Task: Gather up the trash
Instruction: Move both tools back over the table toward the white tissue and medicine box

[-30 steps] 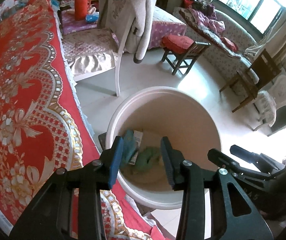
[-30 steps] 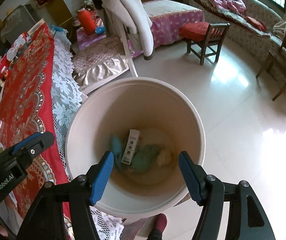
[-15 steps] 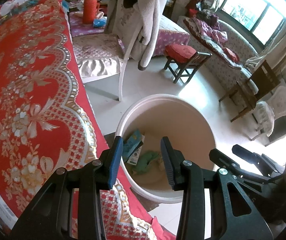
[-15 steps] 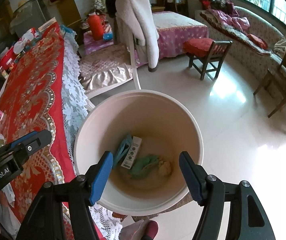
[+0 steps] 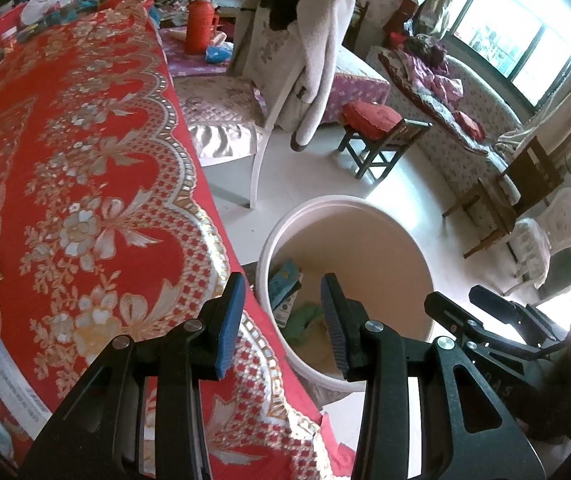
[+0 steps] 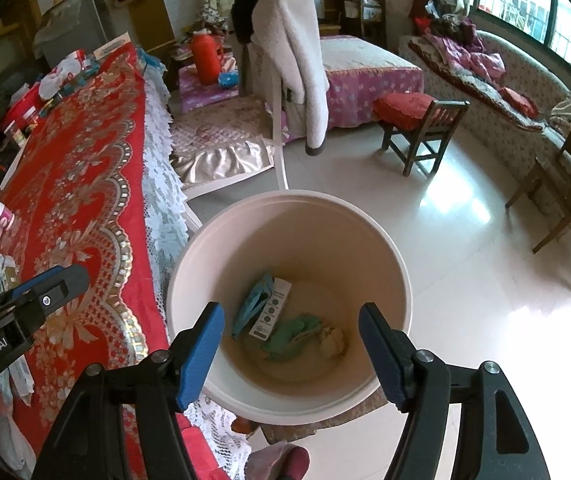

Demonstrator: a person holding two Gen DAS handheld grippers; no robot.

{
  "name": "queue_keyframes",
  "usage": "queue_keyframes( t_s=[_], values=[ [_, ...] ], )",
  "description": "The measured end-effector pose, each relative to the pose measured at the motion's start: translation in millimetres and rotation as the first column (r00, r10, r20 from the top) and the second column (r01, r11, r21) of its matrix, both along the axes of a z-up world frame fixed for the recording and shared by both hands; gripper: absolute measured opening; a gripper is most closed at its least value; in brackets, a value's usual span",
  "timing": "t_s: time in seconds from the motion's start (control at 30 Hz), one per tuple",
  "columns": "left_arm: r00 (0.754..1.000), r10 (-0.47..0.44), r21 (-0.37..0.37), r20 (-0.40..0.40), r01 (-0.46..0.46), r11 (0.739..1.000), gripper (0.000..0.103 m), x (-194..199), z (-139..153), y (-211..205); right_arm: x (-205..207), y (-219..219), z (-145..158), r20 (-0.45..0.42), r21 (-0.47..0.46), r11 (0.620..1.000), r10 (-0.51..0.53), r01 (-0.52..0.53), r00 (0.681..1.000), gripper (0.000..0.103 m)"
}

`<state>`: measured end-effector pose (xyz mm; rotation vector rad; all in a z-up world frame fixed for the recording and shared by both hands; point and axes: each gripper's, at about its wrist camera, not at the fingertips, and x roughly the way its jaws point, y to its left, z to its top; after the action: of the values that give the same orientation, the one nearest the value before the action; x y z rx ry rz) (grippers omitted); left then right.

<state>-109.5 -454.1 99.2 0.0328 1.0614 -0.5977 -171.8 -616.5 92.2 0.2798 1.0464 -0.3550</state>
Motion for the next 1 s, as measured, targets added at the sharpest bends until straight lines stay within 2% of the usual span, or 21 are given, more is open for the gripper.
queue_keyframes(
  t_s=[0.4, 0.47, 0.53, 1.0],
  values=[
    [0.997, 0.071, -0.018, 0.019, -0.071, 0.997, 0.038, -3, 14, 49, 10, 37, 12, 0.026, -0.017, 0.998, 0.068, -0.067, 0.997, 0.071],
    [0.996, 0.086, -0.024, 0.021, -0.085, 0.996, 0.047, -4, 16, 58, 14, 44, 15, 0.031, -0.019, 0.996, 0.084, -0.083, 0.996, 0.072],
    [0.994, 0.107, -0.035, 0.029, -0.106, 0.994, 0.049, -4, 20, 69, 17, 52, 17, 0.036, -0.023, 0.994, 0.103, -0.103, 0.994, 0.072],
    [0.962, 0.256, -0.017, 0.094, -0.256, 0.967, 0.05, -2, 38, 146, 52, 123, 28, 0.067, -0.03, 0.966, 0.257, -0.255, 0.964, 0.074]
  ],
)
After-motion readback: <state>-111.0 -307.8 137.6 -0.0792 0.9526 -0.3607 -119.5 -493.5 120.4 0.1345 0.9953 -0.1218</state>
